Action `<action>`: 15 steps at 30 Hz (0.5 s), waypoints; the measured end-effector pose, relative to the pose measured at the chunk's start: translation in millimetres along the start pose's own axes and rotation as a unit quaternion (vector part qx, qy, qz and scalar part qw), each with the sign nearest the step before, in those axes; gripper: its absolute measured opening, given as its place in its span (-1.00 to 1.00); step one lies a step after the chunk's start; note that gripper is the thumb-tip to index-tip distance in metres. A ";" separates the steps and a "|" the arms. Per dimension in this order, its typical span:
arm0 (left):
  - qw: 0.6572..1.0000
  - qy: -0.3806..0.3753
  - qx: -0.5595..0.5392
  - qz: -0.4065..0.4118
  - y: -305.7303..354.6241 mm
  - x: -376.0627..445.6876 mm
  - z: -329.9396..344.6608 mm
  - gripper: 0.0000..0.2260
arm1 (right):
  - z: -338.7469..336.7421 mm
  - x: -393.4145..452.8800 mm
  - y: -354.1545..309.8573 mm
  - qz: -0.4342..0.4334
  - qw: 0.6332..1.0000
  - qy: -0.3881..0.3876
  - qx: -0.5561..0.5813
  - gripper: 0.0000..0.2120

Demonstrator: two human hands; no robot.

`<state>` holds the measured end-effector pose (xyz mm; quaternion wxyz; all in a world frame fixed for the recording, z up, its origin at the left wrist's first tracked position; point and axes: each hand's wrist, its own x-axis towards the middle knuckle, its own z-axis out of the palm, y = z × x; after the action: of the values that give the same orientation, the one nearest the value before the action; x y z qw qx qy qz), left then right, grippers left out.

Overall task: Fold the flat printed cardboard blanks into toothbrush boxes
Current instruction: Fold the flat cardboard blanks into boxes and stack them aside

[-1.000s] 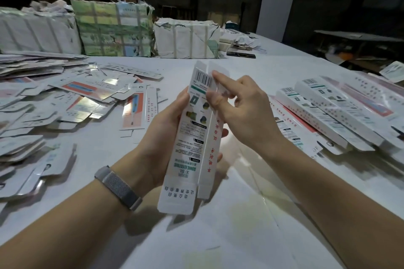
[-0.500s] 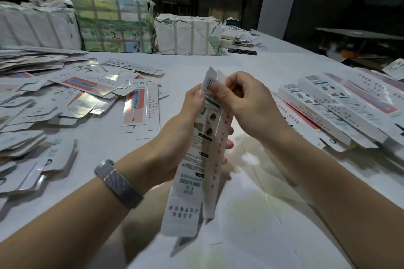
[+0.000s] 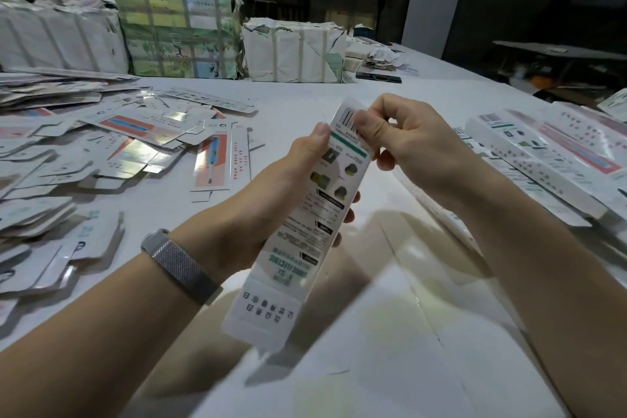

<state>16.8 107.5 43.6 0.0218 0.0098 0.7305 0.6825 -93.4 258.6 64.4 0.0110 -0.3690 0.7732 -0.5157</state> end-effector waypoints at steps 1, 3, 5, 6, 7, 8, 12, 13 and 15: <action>1.000 0.003 -0.016 -0.001 -2.2 -3.7 0.1 -0.50 | -0.2 -0.1 -0.2 -0.004 1.000 0.003 0.011 -0.70; 0.999 0.018 -0.004 0.030 -11.5 -2.8 -1.4 -0.53 | 1.1 -0.4 -0.1 -0.013 1.000 0.014 0.024 -0.70; 0.998 0.025 -0.014 0.059 -12.0 2.1 0.1 -0.60 | 3.5 -1.3 -0.2 -0.027 0.998 0.035 0.037 -0.72; 0.997 0.032 -0.014 0.074 -12.3 3.4 1.5 -0.62 | 5.7 -1.8 -0.1 -0.037 0.997 0.047 0.048 -0.73; 0.995 0.042 -0.015 0.087 -13.1 5.6 2.4 -0.63 | 8.1 -2.7 0.1 -0.049 0.995 0.059 0.062 -0.74; 0.994 0.045 -0.021 0.099 -13.6 5.6 3.3 -0.64 | 10.1 -3.4 0.5 -0.064 0.993 0.072 0.074 -0.76; 0.985 0.026 -0.097 0.141 -16.0 3.7 10.0 -0.57 | 17.8 -6.6 1.6 -0.107 0.976 0.139 0.131 -0.84; 0.983 0.017 -0.114 0.146 -17.5 3.7 11.2 -0.54 | 19.3 -7.4 1.5 -0.105 0.972 0.148 0.152 -0.83; 0.979 -0.008 -0.143 0.145 -20.6 3.3 11.2 -0.48 | 21.1 -8.3 2.1 -0.094 0.966 0.154 0.185 -0.77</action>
<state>14.3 117.4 22.3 -0.0701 0.1175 0.6163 0.7755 -80.1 247.1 49.8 -0.0887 -0.3479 0.6182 -0.6993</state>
